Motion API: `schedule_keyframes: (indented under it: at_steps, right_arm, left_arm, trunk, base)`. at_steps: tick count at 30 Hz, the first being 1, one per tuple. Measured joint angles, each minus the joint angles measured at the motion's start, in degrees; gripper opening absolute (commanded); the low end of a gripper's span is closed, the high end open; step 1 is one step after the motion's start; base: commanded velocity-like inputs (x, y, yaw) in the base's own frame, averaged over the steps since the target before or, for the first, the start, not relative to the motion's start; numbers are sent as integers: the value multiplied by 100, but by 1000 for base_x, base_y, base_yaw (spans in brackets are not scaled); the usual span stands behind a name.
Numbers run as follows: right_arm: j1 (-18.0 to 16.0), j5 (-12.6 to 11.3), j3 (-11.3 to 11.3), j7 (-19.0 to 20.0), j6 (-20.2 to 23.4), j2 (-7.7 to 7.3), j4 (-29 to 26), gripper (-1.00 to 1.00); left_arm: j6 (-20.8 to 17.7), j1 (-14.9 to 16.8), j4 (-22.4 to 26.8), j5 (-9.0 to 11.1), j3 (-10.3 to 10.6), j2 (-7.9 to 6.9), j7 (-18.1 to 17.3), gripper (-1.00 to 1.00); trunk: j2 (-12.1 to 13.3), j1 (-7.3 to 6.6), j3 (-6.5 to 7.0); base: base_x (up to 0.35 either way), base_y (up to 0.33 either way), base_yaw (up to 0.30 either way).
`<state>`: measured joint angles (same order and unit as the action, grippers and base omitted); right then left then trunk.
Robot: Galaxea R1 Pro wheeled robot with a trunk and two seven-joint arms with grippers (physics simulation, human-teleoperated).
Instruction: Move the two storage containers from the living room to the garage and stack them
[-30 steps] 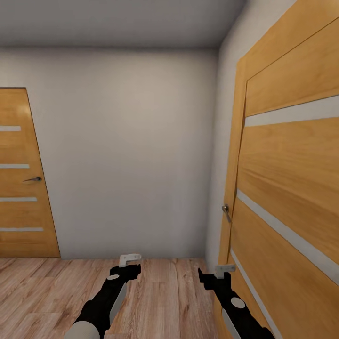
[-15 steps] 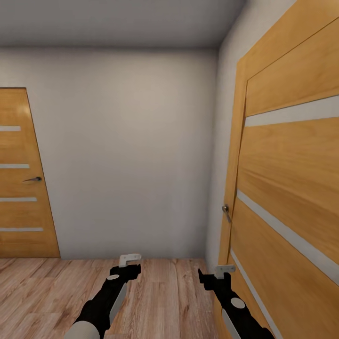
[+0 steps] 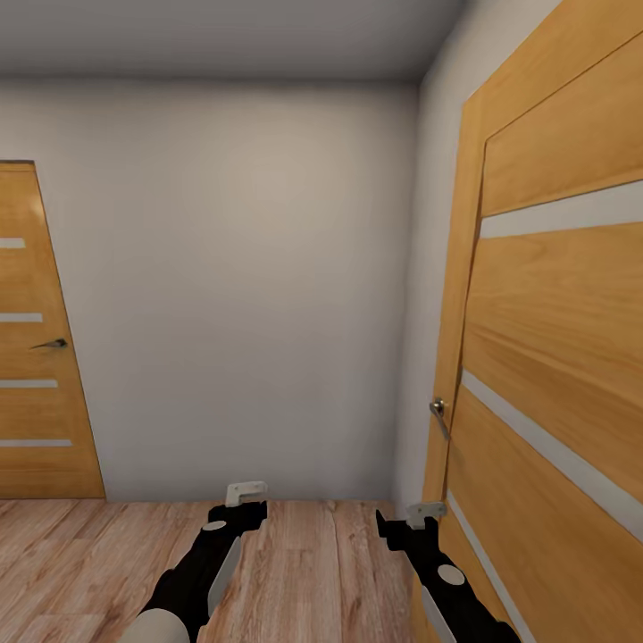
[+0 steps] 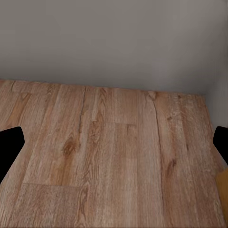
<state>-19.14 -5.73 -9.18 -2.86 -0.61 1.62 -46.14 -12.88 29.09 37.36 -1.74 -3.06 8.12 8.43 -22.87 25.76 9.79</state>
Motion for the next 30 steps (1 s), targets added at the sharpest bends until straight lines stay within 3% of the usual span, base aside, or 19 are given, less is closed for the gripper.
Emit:
schedule_keyframes:
  at_steps: [22, 30]
  right_arm:
    - [0, 0, 0, 0, -3, 0, 0, 100]
    - [0, 0, 0, 0, -2, 0, 0, 100]
  left_arm:
    - [0, 0, 0, 6, 0, 0, 0, 100]
    - [0, 0, 0, 3, 0, 0, 0, 100]
  trunk:
    - [0, 0, 0]
    - [-1, -3, 0]
  base:
    - [16, -21, 0]
    - [237, 0, 0]
